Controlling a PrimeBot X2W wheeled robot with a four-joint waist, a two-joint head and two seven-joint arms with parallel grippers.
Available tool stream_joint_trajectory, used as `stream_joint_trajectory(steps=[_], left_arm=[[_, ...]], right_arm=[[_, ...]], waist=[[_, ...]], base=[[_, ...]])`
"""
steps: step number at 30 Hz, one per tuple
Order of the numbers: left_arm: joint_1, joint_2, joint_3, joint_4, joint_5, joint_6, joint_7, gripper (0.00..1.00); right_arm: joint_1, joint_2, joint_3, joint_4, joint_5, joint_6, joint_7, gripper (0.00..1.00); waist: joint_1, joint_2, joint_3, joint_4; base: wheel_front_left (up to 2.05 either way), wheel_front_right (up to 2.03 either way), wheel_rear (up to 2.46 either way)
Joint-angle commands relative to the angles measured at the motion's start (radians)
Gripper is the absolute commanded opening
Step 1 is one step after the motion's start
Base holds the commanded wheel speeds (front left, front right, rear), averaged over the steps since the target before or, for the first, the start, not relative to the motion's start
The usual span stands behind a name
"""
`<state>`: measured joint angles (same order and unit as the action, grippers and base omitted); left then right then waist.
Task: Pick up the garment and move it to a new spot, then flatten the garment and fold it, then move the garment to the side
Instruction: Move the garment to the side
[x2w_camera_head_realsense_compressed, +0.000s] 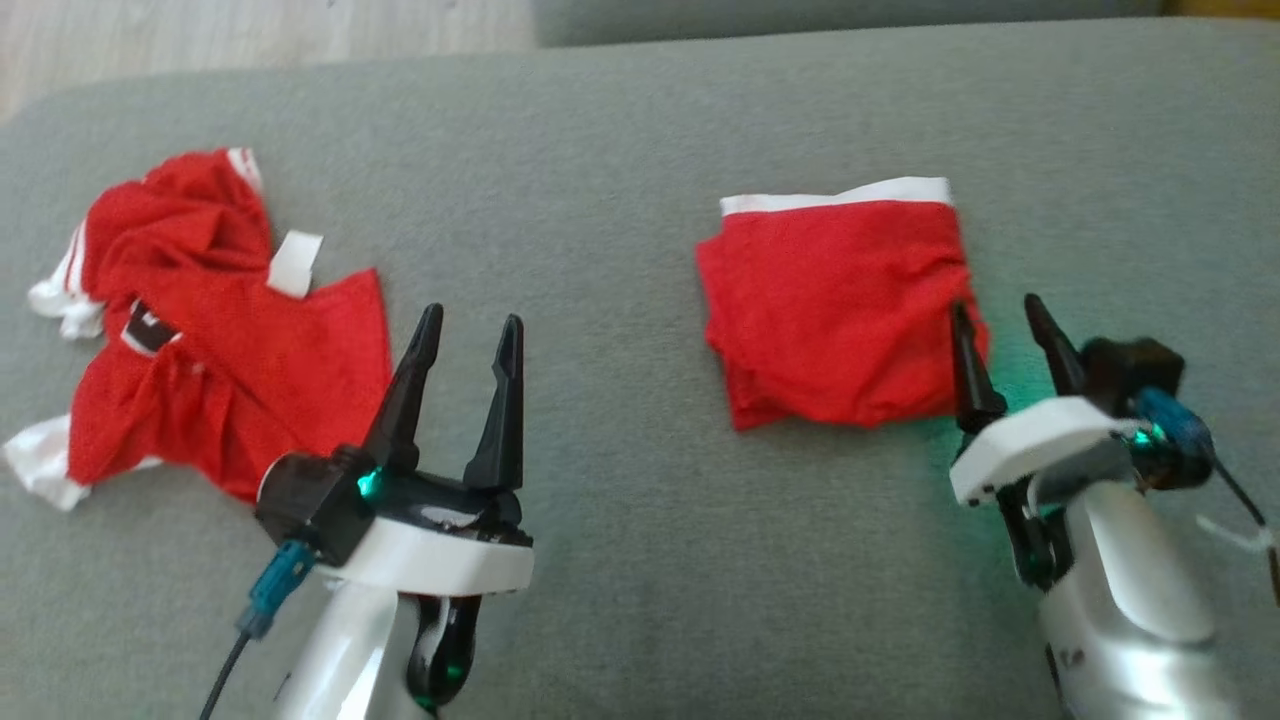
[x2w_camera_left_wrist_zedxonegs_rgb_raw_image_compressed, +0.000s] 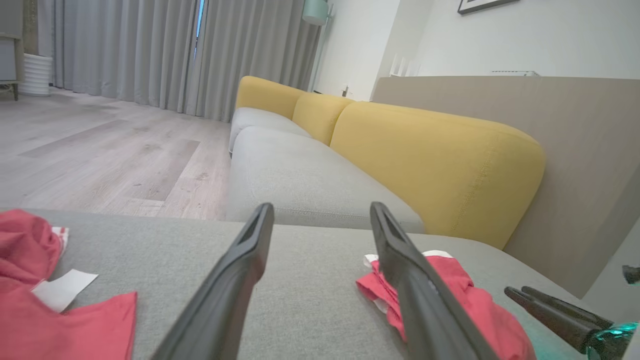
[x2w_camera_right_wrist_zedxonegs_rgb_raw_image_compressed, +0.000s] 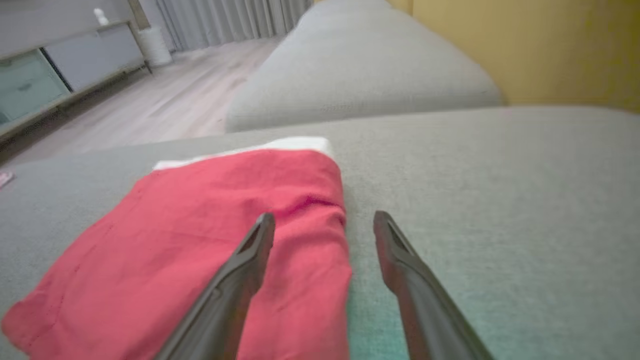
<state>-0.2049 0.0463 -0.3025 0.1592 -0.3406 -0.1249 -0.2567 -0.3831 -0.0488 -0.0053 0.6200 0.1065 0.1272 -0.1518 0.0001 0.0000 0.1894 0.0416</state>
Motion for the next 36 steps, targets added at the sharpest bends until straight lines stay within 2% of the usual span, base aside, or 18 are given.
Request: stream_joint_trajectory(steps=[1, 3, 5, 9, 10, 11, 16, 21, 27, 32, 36], left_arm=[[-0.039, 0.004, 0.02, -0.026, -0.001, -0.006, -0.005, 1.0], [-0.044, 0.004, 0.013, -0.025, -0.005, -0.006, -0.005, 1.0], [-0.05, 0.004, 0.005, -0.023, -0.009, -0.006, -0.005, 1.0], [-0.059, 0.004, -0.004, -0.024, -0.015, -0.006, -0.005, 1.0], [-0.06, 0.004, -0.004, -0.026, -0.016, -0.006, -0.005, 1.0], [-0.06, 0.004, -0.001, -0.027, -0.015, -0.005, -0.005, 1.0], [-0.059, 0.004, 0.009, -0.027, -0.004, -0.005, -0.005, 1.0], [-0.069, 0.004, 0.012, -0.035, 0.006, -0.005, -0.005, 1.0], [-0.105, 0.004, -0.008, -0.047, 0.003, -0.005, -0.005, 1.0], [-0.134, 0.004, -0.019, -0.057, -0.004, -0.005, -0.005, 1.0], [-0.149, 0.004, -0.027, -0.061, -0.006, -0.005, -0.005, 1.0]], right_arm=[[-0.031, -0.001, 0.023, -0.016, 0.006, 0.003, 0.004, 1.0], [-0.071, -0.001, 0.017, 0.048, 0.021, 0.003, 0.023, 1.0], [-0.11, -0.001, 0.005, 0.114, 0.098, 0.003, 0.043, 1.0], [-0.175, -0.001, 0.001, 0.229, 0.105, 0.003, 0.057, 1.0], [-0.188, -0.001, 0.018, 0.252, 0.108, 0.003, 0.064, 0.84], [-0.201, -0.001, 0.036, 0.269, 0.106, 0.003, 0.064, 0.0], [-0.247, -0.018, 0.099, 0.318, 0.044, 0.003, -0.012, 0.0], [-0.283, -0.071, 0.154, 0.32, -0.023, 0.003, -0.069, 0.0], [-0.32, -0.238, 0.214, 0.31, -0.059, 0.003, -0.071, 0.0], [-0.335, -0.4, 0.234, 0.324, -0.031, 0.003, -0.042, 0.0], [-0.346, -0.503, 0.238, 0.358, -0.01, 0.003, -0.022, 0.0]], waist=[[-0.0001, 0.0, 0.019, 0.021], [-0.0001, 0.0, 0.032, 0.038], [-0.0001, 0.0, 0.039, 0.053], [-0.0001, 0.0, 0.052, 0.072], [-0.0001, 0.0, 0.055, 0.073], [-0.0001, 0.0, 0.059, 0.072], [-0.0001, 0.0, 0.06, 0.041], [-0.0001, 0.0, 0.058, -0.013], [-0.0001, 0.0, 0.073, -0.046], [-0.0001, 0.0, 0.1, -0.043], [-0.0001, 0.0, 0.123, -0.03]], base=[[0.0, 0.0, 0.0], [0.0, 0.0, 0.0], [0.0, 0.0, 0.0], [0.0, 0.0, 0.0], [0.0, 0.0, 0.0], [0.0, 0.0, 0.0], [0.0, 0.0, 0.0], [0.0, 0.0, 0.0], [0.0, 0.0, 0.0], [0.0, 0.0, 0.0], [0.0, 0.0, 0.0]])
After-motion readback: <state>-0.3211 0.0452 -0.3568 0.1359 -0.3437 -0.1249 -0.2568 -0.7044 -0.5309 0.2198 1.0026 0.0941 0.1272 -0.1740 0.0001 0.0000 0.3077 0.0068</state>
